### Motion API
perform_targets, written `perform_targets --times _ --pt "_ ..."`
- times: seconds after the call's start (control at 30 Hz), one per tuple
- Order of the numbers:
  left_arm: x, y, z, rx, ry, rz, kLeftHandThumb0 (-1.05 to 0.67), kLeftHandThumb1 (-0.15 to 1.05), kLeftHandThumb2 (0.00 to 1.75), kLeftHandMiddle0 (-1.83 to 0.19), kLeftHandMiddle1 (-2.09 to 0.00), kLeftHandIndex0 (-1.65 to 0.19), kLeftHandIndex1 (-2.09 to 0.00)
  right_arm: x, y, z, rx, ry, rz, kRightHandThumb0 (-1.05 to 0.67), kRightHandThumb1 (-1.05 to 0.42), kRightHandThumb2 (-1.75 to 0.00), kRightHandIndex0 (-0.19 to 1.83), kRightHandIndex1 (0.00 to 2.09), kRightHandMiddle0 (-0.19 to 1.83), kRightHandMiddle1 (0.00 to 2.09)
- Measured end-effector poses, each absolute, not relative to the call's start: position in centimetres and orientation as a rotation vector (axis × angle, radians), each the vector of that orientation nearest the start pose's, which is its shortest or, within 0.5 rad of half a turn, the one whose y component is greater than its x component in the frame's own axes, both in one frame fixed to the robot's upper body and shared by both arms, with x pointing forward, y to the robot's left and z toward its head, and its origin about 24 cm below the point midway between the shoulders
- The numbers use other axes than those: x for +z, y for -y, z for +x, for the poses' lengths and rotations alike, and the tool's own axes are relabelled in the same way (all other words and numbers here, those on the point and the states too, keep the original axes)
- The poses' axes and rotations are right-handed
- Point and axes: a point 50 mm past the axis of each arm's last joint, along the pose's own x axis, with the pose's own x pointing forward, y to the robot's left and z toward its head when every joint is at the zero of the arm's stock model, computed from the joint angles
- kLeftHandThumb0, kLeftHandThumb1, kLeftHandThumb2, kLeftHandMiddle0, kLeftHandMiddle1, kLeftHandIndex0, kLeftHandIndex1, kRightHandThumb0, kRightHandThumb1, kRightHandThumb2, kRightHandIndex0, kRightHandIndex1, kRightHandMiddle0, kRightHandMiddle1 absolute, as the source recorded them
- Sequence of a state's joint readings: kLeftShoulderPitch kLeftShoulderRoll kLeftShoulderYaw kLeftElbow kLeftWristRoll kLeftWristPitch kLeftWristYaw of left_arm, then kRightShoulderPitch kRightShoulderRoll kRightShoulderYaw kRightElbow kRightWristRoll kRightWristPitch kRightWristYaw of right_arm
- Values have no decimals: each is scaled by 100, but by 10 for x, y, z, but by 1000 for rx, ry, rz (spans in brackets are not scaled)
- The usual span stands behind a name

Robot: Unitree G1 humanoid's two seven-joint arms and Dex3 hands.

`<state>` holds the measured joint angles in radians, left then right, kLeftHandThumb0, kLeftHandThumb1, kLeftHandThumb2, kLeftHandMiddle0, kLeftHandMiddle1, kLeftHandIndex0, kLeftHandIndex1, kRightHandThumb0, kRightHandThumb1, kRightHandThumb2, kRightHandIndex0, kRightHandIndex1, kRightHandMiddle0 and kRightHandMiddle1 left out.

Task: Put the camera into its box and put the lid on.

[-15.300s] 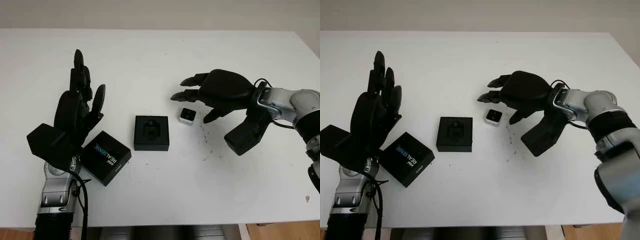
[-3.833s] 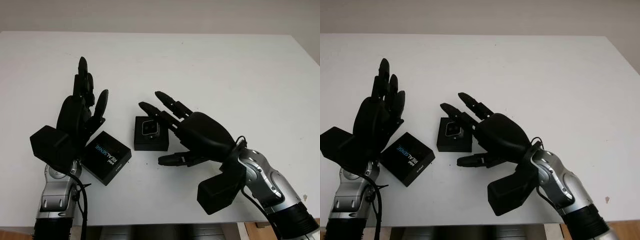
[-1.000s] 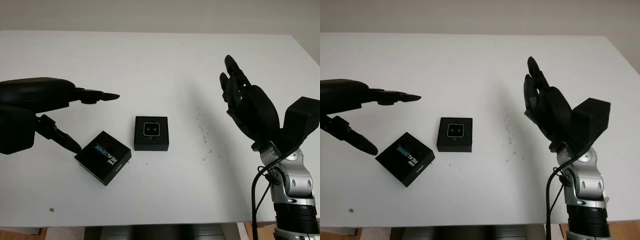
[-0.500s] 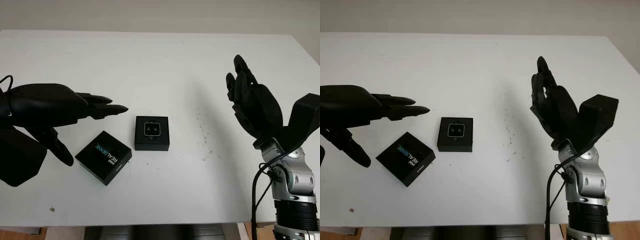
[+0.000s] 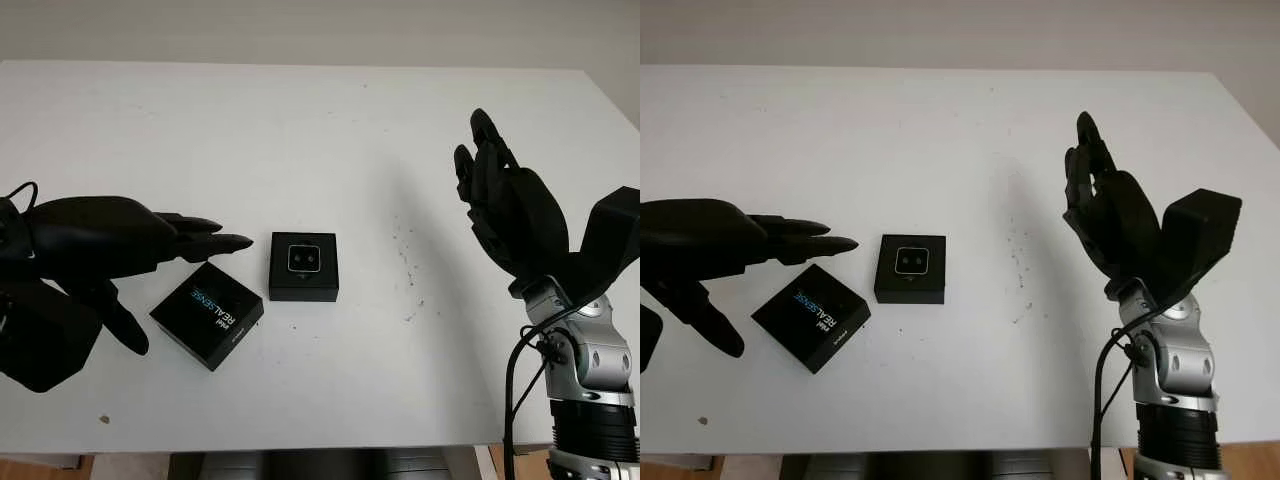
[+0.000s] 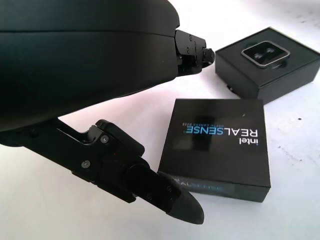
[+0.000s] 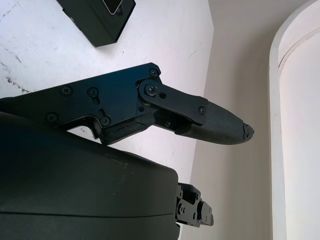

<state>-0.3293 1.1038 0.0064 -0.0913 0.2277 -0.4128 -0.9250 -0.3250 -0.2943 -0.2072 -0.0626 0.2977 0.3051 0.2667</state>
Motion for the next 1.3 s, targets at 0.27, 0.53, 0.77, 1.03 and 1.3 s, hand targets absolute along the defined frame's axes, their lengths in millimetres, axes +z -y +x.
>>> perform_targets --times 0.27,0.53,0.77,1.03,1.3 --pt "195 -242 255 -931 96 1577 -64 80 6 -8 -7 -4 -7 138 212 304 172 129 28 -71 -105 -72 -19 0 -19 0" --pt "189 -239 251 -935 101 1572 -67 80 5 -10 -7 -5 -7 138 212 304 171 129 28 -71 -105 -72 -19 0 -19 0" --pt "184 -231 251 -920 173 1530 -60 80 6 -20 -11 -14 -11 138 211 304 179 129 29 -70 -105 -74 -19 0 -19 0" --pt "181 -224 250 -892 344 1530 -54 87 5 6 -98 -2 -64 134 212 303 168 115 32 -70 -105 -72 -19 0 -19 0" --pt "178 -223 250 -873 361 1572 -51 89 6 9 -109 9 -92 133 211 301 169 111 35 -70 -105 -72 -19 0 -19 0"
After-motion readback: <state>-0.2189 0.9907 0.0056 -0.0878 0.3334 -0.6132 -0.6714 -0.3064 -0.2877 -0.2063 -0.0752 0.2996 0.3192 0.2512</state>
